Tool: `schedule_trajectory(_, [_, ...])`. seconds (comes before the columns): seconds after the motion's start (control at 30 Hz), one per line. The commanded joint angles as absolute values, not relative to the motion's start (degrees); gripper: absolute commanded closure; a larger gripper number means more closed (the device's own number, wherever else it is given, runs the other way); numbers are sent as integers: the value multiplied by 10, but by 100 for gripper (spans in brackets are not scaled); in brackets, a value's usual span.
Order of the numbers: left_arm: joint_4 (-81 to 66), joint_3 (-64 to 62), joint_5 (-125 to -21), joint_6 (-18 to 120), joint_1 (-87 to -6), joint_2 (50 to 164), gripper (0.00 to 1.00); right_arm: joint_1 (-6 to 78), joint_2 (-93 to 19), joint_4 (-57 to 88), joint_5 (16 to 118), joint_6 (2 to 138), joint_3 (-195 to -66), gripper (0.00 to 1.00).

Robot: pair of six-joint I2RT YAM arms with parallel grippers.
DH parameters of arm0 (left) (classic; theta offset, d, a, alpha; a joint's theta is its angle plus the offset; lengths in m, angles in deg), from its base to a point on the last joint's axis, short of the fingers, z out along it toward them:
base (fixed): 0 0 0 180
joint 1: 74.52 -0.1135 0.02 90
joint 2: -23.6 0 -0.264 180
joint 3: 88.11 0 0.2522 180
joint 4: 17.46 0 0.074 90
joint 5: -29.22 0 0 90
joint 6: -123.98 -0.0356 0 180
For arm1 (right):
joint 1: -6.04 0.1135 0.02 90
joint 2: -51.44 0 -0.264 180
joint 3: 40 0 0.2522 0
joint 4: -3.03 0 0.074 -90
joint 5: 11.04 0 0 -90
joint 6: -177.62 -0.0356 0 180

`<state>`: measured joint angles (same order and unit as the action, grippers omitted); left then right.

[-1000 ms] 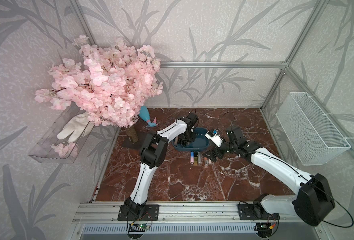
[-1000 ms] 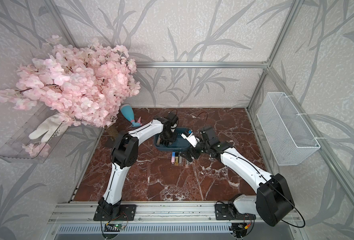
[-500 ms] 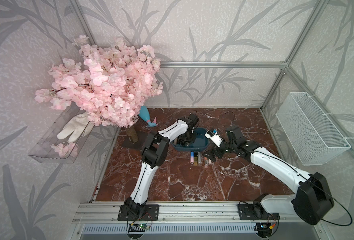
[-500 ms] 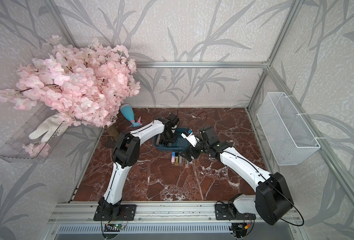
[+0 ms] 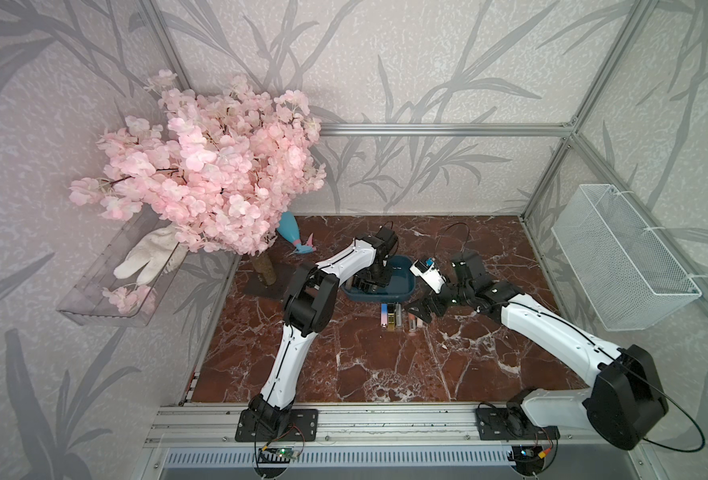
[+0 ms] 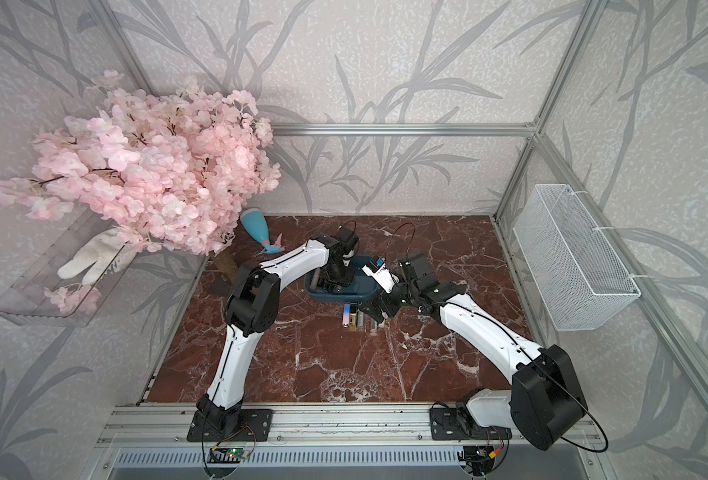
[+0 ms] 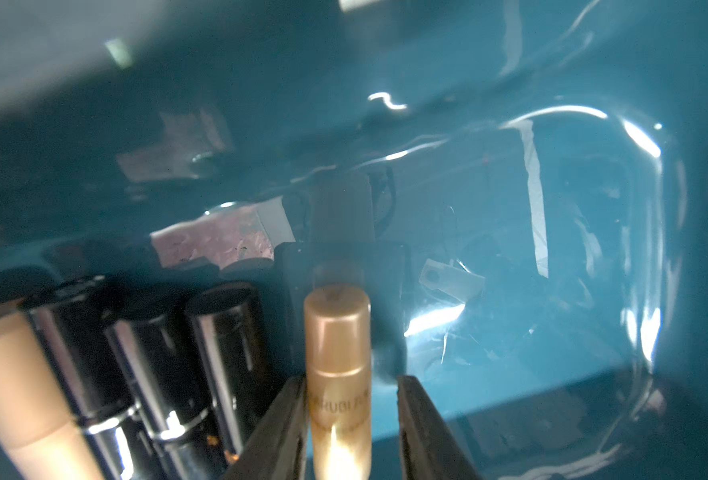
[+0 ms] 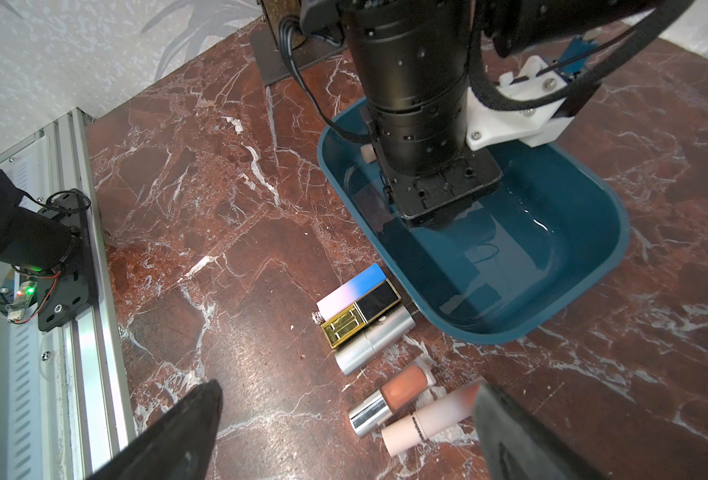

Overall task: Put the lipstick into the storage box
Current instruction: Place the lipstick in the storage box.

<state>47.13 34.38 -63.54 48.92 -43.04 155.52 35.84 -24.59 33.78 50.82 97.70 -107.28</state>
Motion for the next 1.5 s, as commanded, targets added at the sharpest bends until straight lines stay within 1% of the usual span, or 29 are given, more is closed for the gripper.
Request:
schedule_trajectory(0.0, [486,360,-622,484,-433,1545,60,363,-237,334,500,971,-1088,1])
schedule_trajectory(0.6, [468,360,-647,501,-432,1493,58,364,-218,337,504,964,-1091,1])
schedule_trajectory(1.0, [453,338,-674,532,-432,1430,57,365,-199,342,508,930,-1095,1])
schedule_trajectory(1.3, [417,264,-695,551,-431,1339,56,364,-185,346,518,874,-1094,1])
schedule_trajectory(1.47, [390,194,-708,561,-429,1273,56,365,-178,368,558,803,-1097,1])
